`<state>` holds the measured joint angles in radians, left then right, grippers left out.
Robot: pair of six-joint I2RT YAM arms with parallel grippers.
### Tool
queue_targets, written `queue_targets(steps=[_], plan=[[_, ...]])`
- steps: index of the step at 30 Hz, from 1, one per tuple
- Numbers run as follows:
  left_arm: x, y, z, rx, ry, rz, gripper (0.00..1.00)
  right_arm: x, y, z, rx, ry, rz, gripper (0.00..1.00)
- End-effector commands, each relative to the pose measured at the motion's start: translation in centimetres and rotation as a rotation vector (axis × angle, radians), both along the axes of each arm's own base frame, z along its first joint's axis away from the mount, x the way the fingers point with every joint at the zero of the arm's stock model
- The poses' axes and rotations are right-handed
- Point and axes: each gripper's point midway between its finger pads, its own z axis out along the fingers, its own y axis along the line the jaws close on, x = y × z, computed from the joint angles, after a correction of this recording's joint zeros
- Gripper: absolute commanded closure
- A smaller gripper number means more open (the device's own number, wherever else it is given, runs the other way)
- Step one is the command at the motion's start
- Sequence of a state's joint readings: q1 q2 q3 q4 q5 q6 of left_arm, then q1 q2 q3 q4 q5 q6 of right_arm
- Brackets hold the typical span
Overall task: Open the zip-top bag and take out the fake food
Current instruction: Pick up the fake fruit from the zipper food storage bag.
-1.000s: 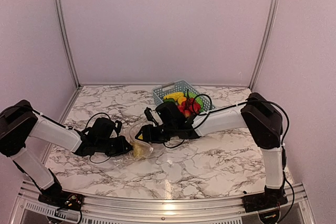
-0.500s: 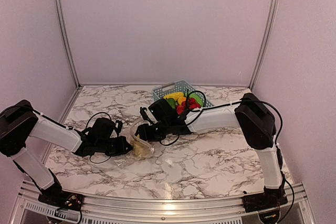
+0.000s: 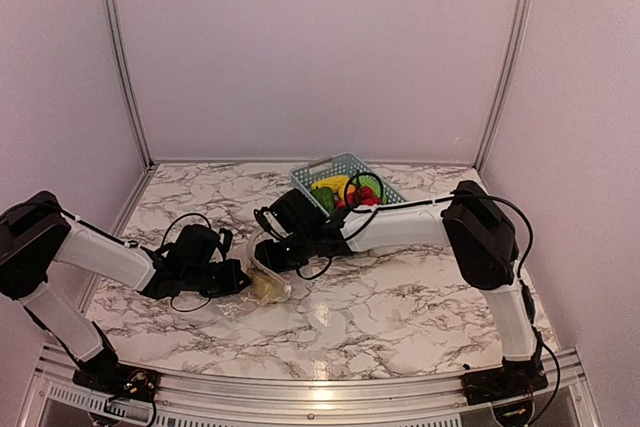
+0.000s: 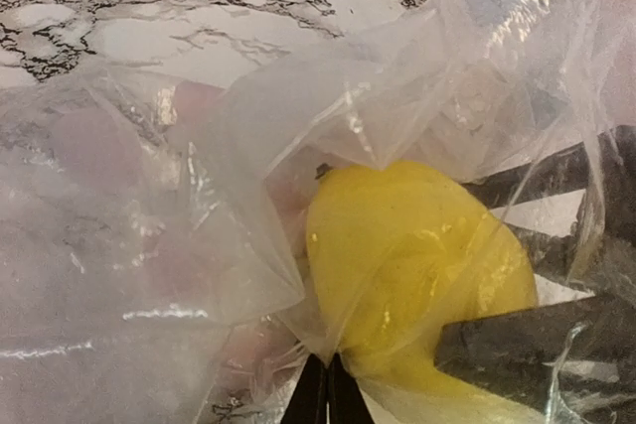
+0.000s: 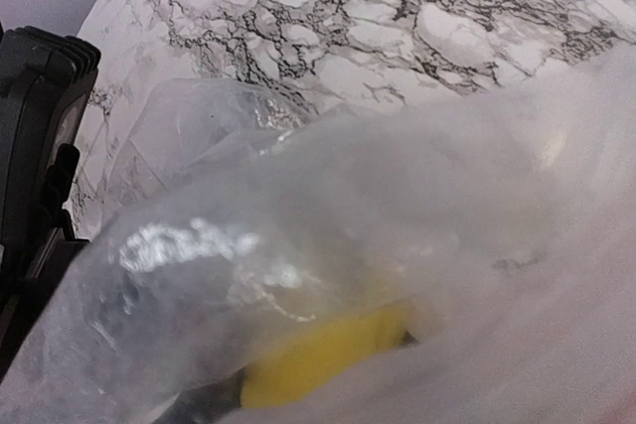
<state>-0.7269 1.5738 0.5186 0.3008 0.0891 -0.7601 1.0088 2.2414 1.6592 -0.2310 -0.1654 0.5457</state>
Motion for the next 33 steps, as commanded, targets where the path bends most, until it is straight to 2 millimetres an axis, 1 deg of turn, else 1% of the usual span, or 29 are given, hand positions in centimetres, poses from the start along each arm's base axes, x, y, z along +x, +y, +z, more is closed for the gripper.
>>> queue_targets(steps=[1, 6, 10, 18, 20, 25, 33], plan=[[-0.1, 1.7, -0.7, 0.044, 0.013, 0.072, 0.98, -1.7, -1.3, -2.1, -0.075, 0.021, 0.006, 0.64], [-0.5, 2.4, -1.4, 0.036, 0.039, 0.116, 0.99, -1.6, -1.7, 0.6, -0.007, -0.034, 0.001, 0.66], [-0.7, 2.6, -1.4, 0.022, 0.047, 0.133, 0.99, -1.8, -2.1, 2.0, 0.04, -0.062, 0.0, 0.67], [-0.8, 2.7, -1.5, 0.023, 0.059, 0.139, 0.99, -2.3, -2.5, 4.0, 0.104, -0.105, 0.017, 0.68], [-0.8, 2.7, -1.6, 0.025, 0.061, 0.14, 0.99, -2.7, -2.8, 4.2, 0.111, -0.107, 0.024, 0.68], [-0.8, 2.6, -1.6, 0.026, 0.062, 0.14, 0.98, -3.2, -2.9, 6.0, 0.158, -0.144, 0.053, 0.68], [-0.4, 2.3, -1.5, 0.032, 0.052, 0.129, 0.98, -3.7, -3.3, 7.4, 0.189, -0.185, 0.089, 0.69]])
